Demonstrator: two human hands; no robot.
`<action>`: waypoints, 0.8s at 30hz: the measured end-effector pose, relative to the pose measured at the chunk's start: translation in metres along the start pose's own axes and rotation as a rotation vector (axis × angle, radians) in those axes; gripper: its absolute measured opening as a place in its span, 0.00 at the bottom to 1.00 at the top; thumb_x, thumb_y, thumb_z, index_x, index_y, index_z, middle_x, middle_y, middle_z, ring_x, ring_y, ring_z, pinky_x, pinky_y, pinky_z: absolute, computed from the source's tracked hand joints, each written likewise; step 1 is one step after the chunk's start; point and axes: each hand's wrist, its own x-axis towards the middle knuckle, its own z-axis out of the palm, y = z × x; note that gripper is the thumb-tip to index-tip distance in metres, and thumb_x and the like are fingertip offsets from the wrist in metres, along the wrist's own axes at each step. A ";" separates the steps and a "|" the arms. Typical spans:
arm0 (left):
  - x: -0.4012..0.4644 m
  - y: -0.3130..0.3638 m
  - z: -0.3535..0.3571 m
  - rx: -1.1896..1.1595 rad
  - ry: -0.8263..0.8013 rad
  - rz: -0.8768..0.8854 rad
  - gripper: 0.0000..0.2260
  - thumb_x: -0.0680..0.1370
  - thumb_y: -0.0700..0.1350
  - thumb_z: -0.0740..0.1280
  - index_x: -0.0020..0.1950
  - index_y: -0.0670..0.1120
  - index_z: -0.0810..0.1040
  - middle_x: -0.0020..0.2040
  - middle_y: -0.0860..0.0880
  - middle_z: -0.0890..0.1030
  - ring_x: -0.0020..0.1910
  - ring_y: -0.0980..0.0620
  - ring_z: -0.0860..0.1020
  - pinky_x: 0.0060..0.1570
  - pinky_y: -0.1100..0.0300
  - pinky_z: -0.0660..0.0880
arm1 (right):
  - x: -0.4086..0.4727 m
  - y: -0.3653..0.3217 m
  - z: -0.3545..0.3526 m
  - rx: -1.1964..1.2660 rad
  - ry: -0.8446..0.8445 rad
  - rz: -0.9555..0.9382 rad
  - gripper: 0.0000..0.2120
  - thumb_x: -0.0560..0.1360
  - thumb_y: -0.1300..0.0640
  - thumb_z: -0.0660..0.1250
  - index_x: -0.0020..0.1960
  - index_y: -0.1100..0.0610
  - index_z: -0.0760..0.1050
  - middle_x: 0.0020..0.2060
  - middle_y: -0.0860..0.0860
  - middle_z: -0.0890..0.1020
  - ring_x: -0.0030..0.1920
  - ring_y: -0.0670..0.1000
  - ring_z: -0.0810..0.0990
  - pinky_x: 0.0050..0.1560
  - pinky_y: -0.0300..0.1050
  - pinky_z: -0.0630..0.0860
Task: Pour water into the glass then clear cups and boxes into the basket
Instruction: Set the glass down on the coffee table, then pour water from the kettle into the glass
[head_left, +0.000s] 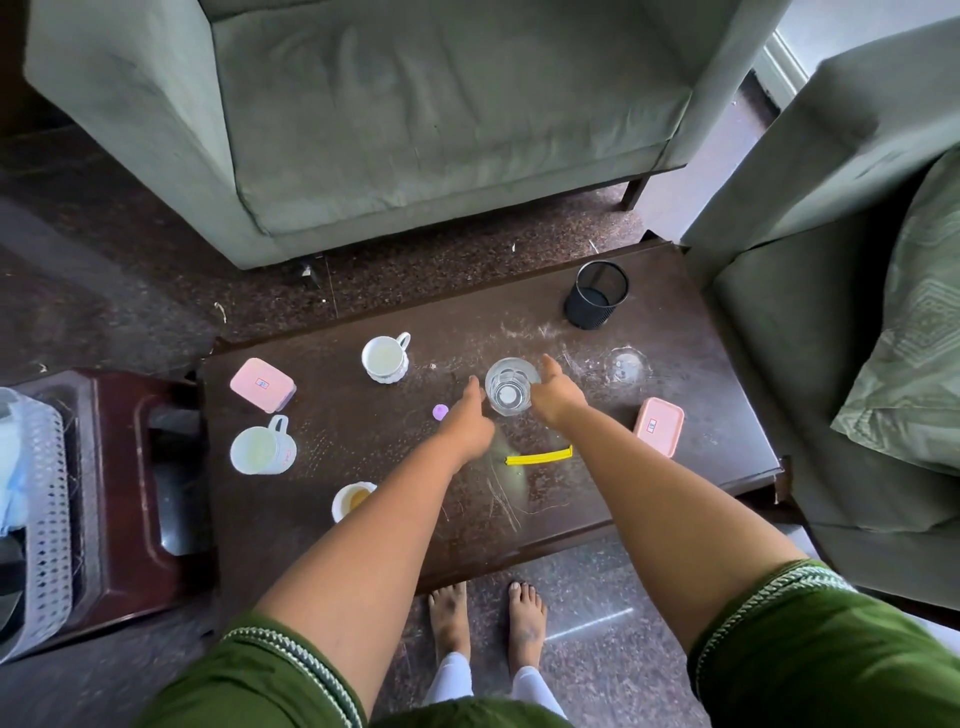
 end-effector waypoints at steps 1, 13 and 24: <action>-0.005 0.002 -0.001 0.043 0.017 0.020 0.34 0.78 0.33 0.53 0.79 0.51 0.41 0.79 0.50 0.57 0.74 0.47 0.64 0.63 0.56 0.66 | -0.004 -0.001 -0.002 0.006 0.013 -0.006 0.32 0.77 0.63 0.52 0.79 0.50 0.48 0.71 0.58 0.69 0.47 0.56 0.78 0.32 0.41 0.68; -0.088 0.024 -0.034 0.258 0.344 0.170 0.29 0.82 0.50 0.56 0.79 0.49 0.45 0.76 0.42 0.62 0.75 0.42 0.59 0.70 0.45 0.63 | -0.092 -0.045 -0.012 -0.014 0.113 -0.204 0.29 0.79 0.55 0.58 0.78 0.53 0.53 0.73 0.57 0.62 0.68 0.59 0.70 0.59 0.47 0.70; -0.189 -0.002 -0.082 0.193 0.791 0.139 0.29 0.81 0.51 0.58 0.78 0.42 0.53 0.78 0.43 0.59 0.77 0.43 0.55 0.73 0.49 0.53 | -0.188 -0.110 0.020 -0.099 0.041 -0.411 0.33 0.78 0.52 0.63 0.78 0.51 0.51 0.72 0.57 0.63 0.68 0.59 0.71 0.65 0.53 0.72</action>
